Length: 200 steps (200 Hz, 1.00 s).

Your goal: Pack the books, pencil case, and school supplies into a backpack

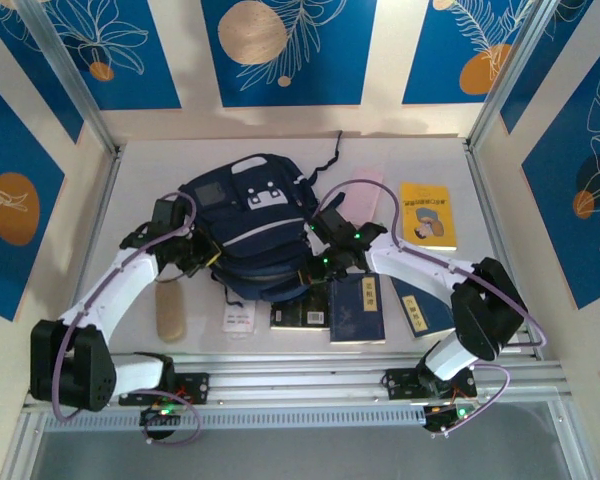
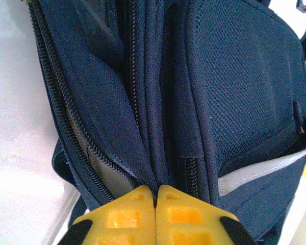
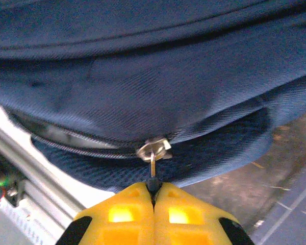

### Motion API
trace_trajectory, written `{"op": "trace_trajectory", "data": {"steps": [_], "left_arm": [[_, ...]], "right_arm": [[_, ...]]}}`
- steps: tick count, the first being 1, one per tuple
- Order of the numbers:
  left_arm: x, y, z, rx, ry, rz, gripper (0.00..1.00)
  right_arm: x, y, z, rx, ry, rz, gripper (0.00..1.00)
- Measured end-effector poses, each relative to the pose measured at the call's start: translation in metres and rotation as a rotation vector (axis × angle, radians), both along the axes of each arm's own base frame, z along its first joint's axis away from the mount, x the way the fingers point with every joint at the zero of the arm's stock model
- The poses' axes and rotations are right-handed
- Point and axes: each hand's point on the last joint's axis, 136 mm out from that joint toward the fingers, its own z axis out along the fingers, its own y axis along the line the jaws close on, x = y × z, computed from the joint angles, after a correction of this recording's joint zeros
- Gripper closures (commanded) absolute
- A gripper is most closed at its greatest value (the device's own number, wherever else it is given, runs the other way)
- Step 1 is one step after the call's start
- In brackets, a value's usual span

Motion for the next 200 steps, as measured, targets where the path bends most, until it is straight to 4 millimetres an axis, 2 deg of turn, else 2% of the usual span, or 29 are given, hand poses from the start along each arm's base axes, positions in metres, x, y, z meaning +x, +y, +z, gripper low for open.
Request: {"op": "trace_trajectory", "data": {"steps": [13,28,50,65,91,115,146,200], "left_arm": [[0.004,0.003,0.006,0.027,-0.006,-0.025,0.55],[0.006,0.008,0.017,0.057,-0.025,-0.041,0.45],[0.005,0.012,0.036,0.069,-0.067,-0.055,0.38],[-0.003,0.013,0.046,0.053,-0.079,-0.053,0.35],[-0.020,0.004,0.058,-0.043,-0.094,-0.046,0.29],[-0.046,-0.006,0.039,-0.152,-0.010,-0.010,0.29],[-0.072,-0.011,0.005,-0.232,0.149,0.061,0.27],[-0.087,-0.014,-0.010,-0.286,0.259,0.134,0.30]], "right_arm": [[-0.010,0.013,0.003,0.029,0.009,0.043,1.00],[-0.020,0.032,0.008,0.062,0.023,0.083,1.00],[-0.033,0.061,0.019,0.123,0.043,0.123,1.00],[-0.041,0.077,0.024,0.153,0.054,0.143,1.00],[-0.051,0.099,0.028,0.186,0.061,0.178,1.00],[-0.058,0.115,0.024,0.184,0.067,0.214,1.00],[-0.061,0.119,0.017,0.174,0.063,0.229,1.00],[-0.060,0.120,0.010,0.174,0.052,0.233,1.00]]}}
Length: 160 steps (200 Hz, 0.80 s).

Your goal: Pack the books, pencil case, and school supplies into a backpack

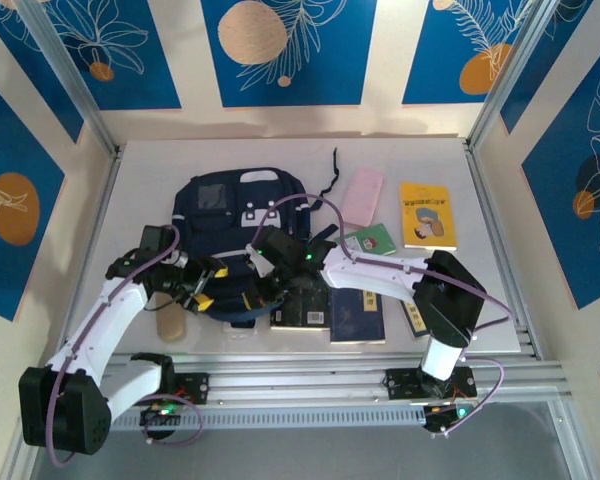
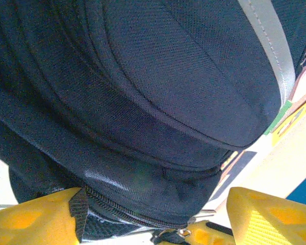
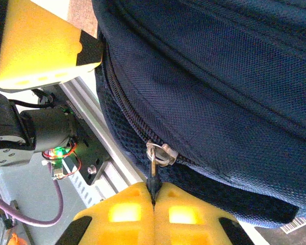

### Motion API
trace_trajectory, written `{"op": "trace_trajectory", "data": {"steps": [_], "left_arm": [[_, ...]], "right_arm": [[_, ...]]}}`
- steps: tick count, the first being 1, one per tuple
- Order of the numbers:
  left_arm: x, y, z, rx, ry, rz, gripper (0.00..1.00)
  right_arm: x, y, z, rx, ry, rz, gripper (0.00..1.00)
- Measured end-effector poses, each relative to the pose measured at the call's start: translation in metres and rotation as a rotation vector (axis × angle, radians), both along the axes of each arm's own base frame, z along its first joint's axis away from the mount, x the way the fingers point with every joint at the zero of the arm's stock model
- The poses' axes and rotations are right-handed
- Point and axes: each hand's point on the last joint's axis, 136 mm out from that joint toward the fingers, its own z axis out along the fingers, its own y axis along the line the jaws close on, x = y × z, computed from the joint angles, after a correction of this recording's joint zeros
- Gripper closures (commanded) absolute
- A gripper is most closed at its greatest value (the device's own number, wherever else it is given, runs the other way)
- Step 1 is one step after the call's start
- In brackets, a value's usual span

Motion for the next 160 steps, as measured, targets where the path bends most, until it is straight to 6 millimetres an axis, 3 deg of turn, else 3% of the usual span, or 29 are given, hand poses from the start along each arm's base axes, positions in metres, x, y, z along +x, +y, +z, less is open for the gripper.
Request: {"op": "trace_trajectory", "data": {"steps": [75,91,134,160], "left_arm": [[0.007,-0.001,-0.033,0.013,0.123,0.013,0.41],[0.007,-0.001,-0.040,0.022,0.147,0.010,0.51],[0.004,0.004,-0.063,0.069,0.198,-0.011,0.96],[0.003,0.006,-0.066,0.085,0.197,-0.035,1.00]], "right_arm": [[-0.002,0.003,-0.007,-0.012,-0.028,0.015,1.00],[-0.001,0.003,-0.011,-0.022,-0.033,0.015,1.00],[0.000,0.003,-0.033,-0.081,-0.016,0.012,1.00],[0.000,0.003,-0.038,-0.107,-0.014,0.011,1.00]]}}
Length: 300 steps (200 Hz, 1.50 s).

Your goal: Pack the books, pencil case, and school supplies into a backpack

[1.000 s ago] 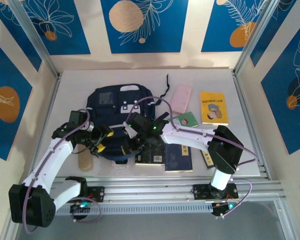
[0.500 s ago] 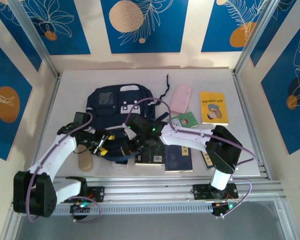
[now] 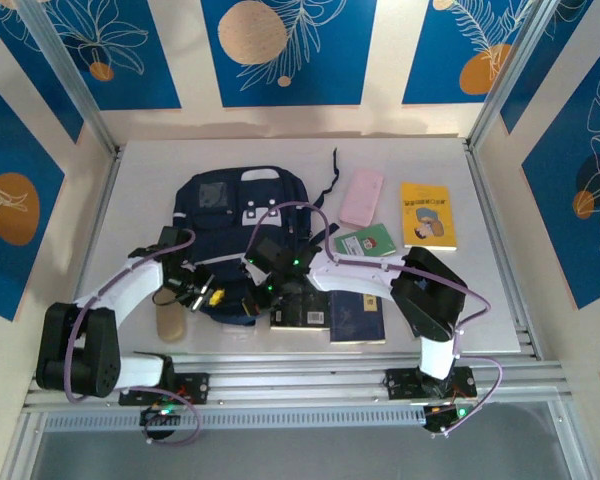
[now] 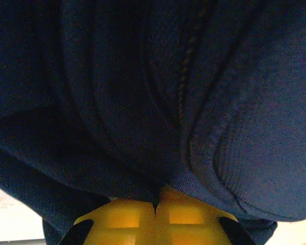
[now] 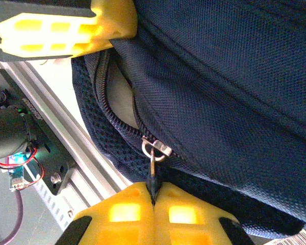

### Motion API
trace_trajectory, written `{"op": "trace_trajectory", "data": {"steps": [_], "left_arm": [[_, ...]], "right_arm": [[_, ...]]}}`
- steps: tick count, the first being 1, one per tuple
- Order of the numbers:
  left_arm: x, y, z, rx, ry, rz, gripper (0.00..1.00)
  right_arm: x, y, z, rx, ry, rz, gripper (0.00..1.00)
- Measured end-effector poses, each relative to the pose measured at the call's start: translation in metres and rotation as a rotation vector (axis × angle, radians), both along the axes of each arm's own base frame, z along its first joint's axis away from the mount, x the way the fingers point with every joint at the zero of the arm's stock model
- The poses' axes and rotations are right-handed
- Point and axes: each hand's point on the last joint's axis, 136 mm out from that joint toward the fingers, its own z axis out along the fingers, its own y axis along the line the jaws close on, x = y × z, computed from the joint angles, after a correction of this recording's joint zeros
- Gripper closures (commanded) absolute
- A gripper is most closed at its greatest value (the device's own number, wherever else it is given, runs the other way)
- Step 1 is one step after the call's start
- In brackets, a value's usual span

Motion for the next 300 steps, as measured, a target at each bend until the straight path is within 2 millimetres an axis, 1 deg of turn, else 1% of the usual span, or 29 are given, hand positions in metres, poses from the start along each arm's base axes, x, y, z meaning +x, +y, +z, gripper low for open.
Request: {"op": "trace_trajectory", "data": {"steps": [25,55,74,97,118,164,184,233,264,300], "left_arm": [[0.007,0.004,0.010,0.035,-0.027,-0.023,1.00],[0.025,0.008,0.037,0.068,-0.114,-0.048,1.00],[0.032,0.008,0.050,0.076,-0.149,-0.056,1.00],[0.036,0.008,0.056,0.081,-0.168,-0.060,1.00],[0.037,0.009,0.059,0.083,-0.175,-0.062,1.00],[0.040,0.009,0.071,0.076,-0.208,-0.058,1.00],[0.043,0.011,0.079,0.067,-0.226,-0.047,1.00],[0.051,0.013,0.100,0.057,-0.283,-0.030,1.00],[0.051,0.014,0.102,0.056,-0.292,-0.027,1.00],[0.052,0.013,0.104,0.047,-0.295,-0.027,1.00]], "right_arm": [[0.003,-0.003,0.001,-0.025,-0.011,-0.012,1.00],[0.009,-0.010,-0.002,-0.061,-0.036,-0.034,1.00],[0.015,-0.013,0.003,-0.063,-0.060,-0.052,1.00],[0.019,-0.022,0.010,-0.066,-0.075,-0.071,1.00],[0.023,-0.032,0.012,-0.075,-0.083,-0.088,1.00],[0.034,-0.049,0.004,-0.097,-0.072,-0.128,1.00],[0.039,-0.056,0.000,-0.107,-0.066,-0.149,1.00],[0.061,-0.081,-0.005,-0.126,-0.078,-0.237,1.00],[0.082,-0.103,-0.005,-0.128,-0.072,-0.319,1.00],[0.113,-0.128,-0.008,-0.119,-0.054,-0.439,1.00]]}}
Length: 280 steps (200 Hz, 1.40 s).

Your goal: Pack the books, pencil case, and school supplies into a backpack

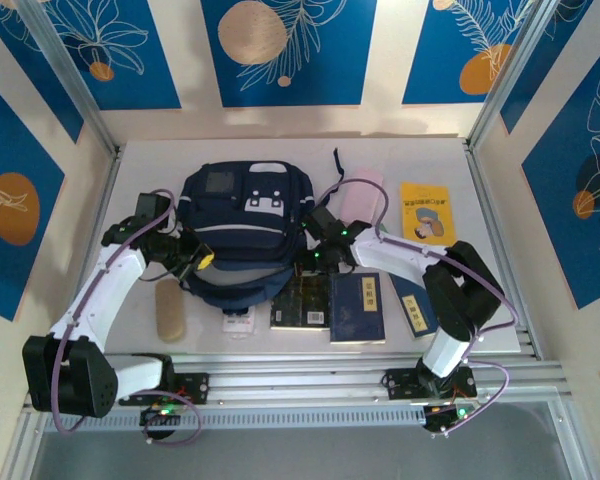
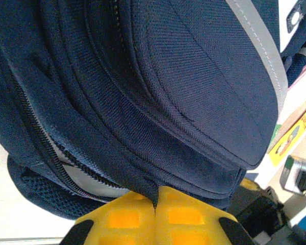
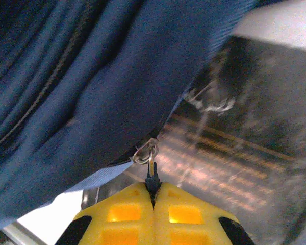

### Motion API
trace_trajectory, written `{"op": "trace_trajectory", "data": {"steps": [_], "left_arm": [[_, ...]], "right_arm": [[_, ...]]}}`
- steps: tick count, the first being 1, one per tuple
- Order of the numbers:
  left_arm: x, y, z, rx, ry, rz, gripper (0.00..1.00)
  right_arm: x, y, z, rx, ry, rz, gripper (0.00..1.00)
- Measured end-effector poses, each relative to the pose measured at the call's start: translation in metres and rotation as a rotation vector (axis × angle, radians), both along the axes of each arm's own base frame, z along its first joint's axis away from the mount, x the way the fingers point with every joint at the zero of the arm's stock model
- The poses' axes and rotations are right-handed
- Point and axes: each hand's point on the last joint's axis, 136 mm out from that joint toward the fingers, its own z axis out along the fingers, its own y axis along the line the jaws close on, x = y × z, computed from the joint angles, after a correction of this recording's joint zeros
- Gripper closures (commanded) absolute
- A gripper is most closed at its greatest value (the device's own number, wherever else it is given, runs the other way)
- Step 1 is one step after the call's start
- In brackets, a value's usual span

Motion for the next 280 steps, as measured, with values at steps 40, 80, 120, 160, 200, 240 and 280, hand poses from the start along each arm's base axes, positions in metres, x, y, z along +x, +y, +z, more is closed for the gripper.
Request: {"op": "trace_trajectory", "data": {"steps": [40,80,120,160,200,240,280], "left_arm": [[0.005,-0.004,0.011,-0.026,-0.028,-0.010,1.00],[0.007,-0.005,0.021,-0.030,-0.061,-0.010,1.00],[0.007,-0.008,0.026,-0.052,-0.072,-0.011,1.00],[0.011,-0.009,0.029,-0.062,-0.090,-0.005,1.00],[0.013,-0.017,0.033,-0.071,-0.104,-0.017,1.00],[0.022,-0.030,0.031,-0.083,-0.109,-0.007,1.00],[0.037,-0.040,0.016,-0.095,-0.067,0.018,1.00]], "right_arm": [[0.036,-0.019,-0.005,0.023,0.007,-0.113,1.00],[0.075,-0.025,-0.022,0.000,0.023,-0.183,0.99],[0.104,-0.027,-0.030,0.019,0.041,-0.211,0.94],[0.130,-0.016,-0.019,0.058,0.023,-0.177,0.88],[0.156,-0.005,-0.002,0.081,-0.021,-0.149,0.62],[0.165,-0.020,0.000,-0.005,-0.044,-0.184,0.28],[0.150,-0.054,0.013,-0.226,-0.107,-0.268,0.26]]}}
